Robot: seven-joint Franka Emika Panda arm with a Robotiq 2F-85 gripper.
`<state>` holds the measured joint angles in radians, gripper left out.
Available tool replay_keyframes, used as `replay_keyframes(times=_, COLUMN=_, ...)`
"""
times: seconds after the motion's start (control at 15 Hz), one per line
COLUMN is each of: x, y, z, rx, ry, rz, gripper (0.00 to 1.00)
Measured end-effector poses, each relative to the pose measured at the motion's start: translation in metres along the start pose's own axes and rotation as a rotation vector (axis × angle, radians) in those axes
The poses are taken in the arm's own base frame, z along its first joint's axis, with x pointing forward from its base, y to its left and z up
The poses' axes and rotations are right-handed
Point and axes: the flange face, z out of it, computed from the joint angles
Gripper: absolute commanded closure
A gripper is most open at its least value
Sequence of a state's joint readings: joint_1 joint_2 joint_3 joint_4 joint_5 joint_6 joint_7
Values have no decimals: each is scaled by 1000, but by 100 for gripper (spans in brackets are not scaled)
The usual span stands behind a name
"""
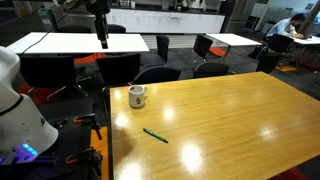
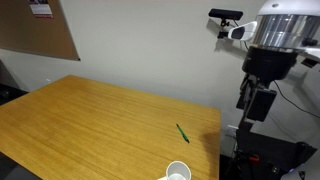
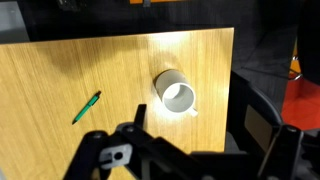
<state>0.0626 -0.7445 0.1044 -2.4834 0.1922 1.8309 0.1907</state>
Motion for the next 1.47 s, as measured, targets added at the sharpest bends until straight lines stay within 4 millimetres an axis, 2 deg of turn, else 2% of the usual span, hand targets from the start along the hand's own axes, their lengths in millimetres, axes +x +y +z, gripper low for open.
replay_keyframes(times=0.4, x=17, y=28, z=16, rx=-98, ry=134, rz=259, gripper=0)
replay_keyframes(times=0.73, x=23, y=46, z=35, rx=-187, ry=136, rz=457, gripper=0)
replay_keyframes(times=1.2, x=38, y=84, z=56, rx=-96, ry=83, rz=579, gripper=0)
replay_keyframes(times=1.47, x=49, y=101, z=74, rx=-54, ry=71, rz=660, gripper=0)
